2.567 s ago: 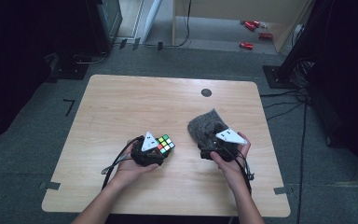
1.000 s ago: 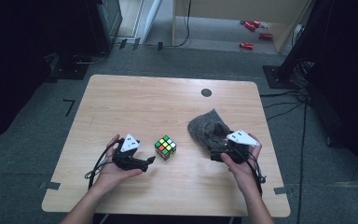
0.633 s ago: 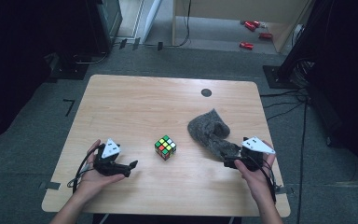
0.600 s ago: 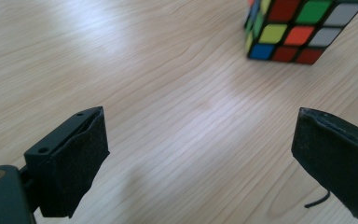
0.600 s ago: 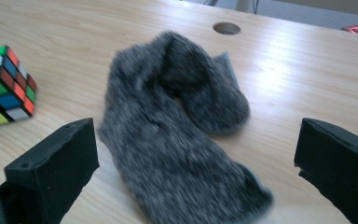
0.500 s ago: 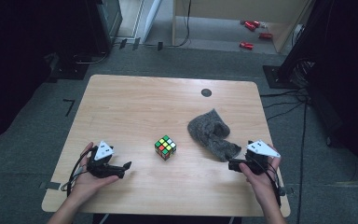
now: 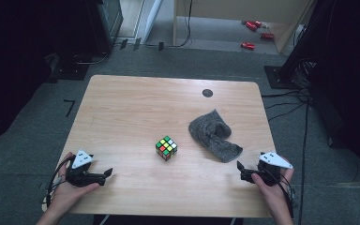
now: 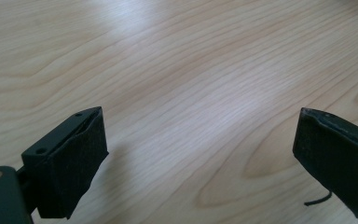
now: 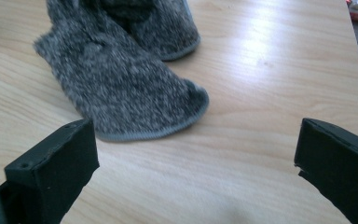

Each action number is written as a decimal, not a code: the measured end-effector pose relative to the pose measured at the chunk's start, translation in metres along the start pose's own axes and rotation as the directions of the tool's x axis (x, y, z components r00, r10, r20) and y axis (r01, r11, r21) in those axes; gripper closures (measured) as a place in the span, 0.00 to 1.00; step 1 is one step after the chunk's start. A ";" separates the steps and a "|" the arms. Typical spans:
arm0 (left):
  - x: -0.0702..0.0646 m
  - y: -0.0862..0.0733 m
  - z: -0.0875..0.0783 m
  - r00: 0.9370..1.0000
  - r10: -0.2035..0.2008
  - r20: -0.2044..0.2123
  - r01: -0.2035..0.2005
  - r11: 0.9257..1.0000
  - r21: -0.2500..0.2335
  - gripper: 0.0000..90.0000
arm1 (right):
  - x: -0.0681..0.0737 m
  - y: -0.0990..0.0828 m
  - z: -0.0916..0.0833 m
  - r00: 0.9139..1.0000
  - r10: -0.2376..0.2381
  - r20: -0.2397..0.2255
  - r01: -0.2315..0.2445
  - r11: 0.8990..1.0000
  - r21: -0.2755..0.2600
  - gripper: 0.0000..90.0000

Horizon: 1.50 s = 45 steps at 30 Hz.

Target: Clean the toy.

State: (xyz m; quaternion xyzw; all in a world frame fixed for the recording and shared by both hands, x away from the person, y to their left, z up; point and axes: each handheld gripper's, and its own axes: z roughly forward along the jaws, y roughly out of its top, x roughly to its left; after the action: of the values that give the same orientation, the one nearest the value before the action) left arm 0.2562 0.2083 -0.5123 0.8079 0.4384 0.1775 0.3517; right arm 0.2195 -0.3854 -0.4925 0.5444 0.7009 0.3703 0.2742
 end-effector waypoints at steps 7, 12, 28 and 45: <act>0.015 -0.015 -0.014 0.998 -0.046 -0.039 0.046 0.999 -0.005 0.04 | -0.009 -0.015 -0.004 1.000 0.019 0.017 -0.020 0.999 0.035 0.00; 0.022 -0.020 -0.019 0.996 -0.071 -0.045 0.071 0.997 -0.014 0.04 | -0.013 -0.026 -0.008 0.999 0.023 0.025 -0.025 0.998 0.062 0.00; 0.017 -0.022 -0.015 0.995 -0.059 -0.083 0.062 0.997 0.038 0.05 | -0.012 -0.044 -0.007 0.999 0.017 0.040 -0.021 0.993 0.113 0.00; 0.015 -0.021 -0.014 0.993 -0.057 -0.104 0.061 0.997 0.043 0.05 | -0.013 -0.043 -0.003 0.998 0.042 0.044 -0.049 0.985 0.166 0.00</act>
State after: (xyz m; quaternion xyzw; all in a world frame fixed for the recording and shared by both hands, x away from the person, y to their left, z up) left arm 0.2437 0.2346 -0.5184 0.7922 0.4836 0.1983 0.3150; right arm 0.1965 -0.4047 -0.5268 0.5886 0.7113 0.3052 0.2332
